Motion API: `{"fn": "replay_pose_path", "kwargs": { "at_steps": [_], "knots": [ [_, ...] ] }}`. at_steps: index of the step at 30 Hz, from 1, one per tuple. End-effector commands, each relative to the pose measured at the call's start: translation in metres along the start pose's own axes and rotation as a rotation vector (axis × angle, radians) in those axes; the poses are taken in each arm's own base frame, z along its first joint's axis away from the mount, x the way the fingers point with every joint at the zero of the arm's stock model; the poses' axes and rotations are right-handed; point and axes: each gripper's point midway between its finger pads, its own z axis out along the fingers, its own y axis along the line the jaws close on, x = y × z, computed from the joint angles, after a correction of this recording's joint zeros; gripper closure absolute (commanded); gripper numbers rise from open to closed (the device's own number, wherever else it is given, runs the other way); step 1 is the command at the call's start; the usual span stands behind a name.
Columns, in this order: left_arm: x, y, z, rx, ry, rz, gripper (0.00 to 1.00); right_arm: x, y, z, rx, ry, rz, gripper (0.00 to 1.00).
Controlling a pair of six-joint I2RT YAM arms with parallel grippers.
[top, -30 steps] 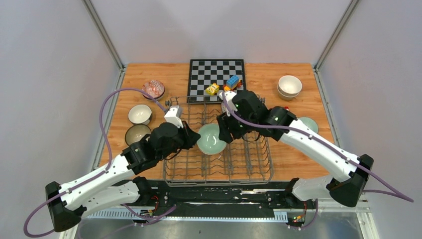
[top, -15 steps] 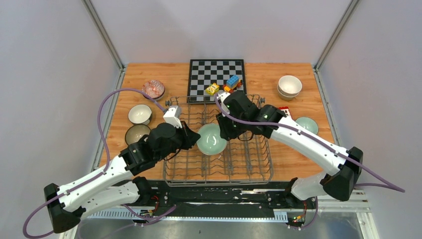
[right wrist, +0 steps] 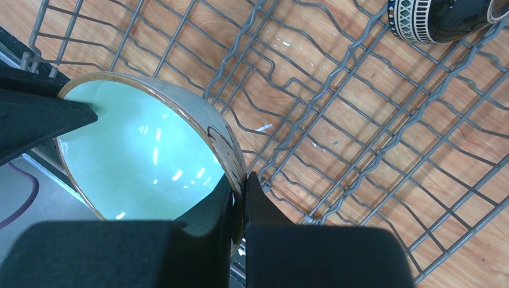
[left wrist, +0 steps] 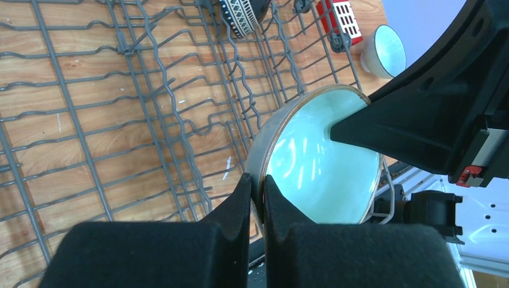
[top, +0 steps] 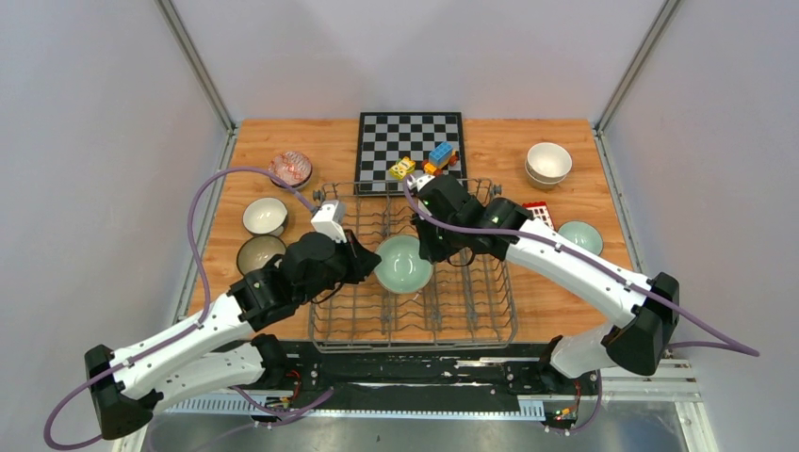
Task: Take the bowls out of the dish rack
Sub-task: Place the bowl at the center of the board.
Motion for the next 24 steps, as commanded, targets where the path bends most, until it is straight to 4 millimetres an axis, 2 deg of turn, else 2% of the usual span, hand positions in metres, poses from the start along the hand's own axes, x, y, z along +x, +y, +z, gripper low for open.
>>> {"fn": "replay_pose_path", "kwargs": {
  "at_steps": [1, 2, 4, 5, 7, 10, 13, 16, 20, 24],
  "knots": [
    [-0.019, -0.016, 0.0, 0.054, -0.069, -0.048, 1.0, 0.006, -0.004, -0.006, 0.036, 0.015, -0.009, 1.0],
    [-0.019, -0.015, 0.0, 0.054, -0.07, -0.043, 0.96, 0.006, -0.005, -0.007, 0.04, 0.01, -0.011, 1.0],
    [-0.019, -0.013, 0.0, 0.048, -0.075, -0.038, 0.82, 0.005, -0.006, -0.008, 0.045, 0.003, -0.014, 1.0],
    [-0.019, -0.013, 0.0, 0.049, -0.076, -0.032, 0.69, 0.004, -0.006, -0.01, 0.043, -0.001, -0.015, 1.0],
    [-0.019, -0.014, -0.002, 0.057, -0.075, -0.028, 0.38, 0.002, -0.007, -0.013, 0.046, -0.013, -0.017, 1.0],
    [-0.023, -0.016, -0.007, 0.067, -0.083, -0.027, 0.03, -0.004, -0.011, -0.023, 0.066, -0.04, -0.017, 1.0],
    [-0.029, -0.016, -0.014, 0.068, -0.102, -0.03, 0.0, -0.01, -0.022, -0.041, 0.123, -0.073, -0.031, 1.0],
    [-0.041, -0.011, -0.025, 0.05, -0.151, -0.026, 0.0, -0.015, -0.046, -0.067, 0.201, -0.11, -0.008, 1.0],
    [-0.056, 0.014, -0.045, -0.03, -0.25, -0.013, 0.0, -0.016, -0.101, -0.113, 0.301, -0.158, 0.124, 1.0],
    [-0.054, 0.035, -0.052, -0.086, -0.289, -0.001, 0.0, -0.003, -0.161, -0.156, 0.462, -0.214, 0.289, 1.0]
  ]
}}
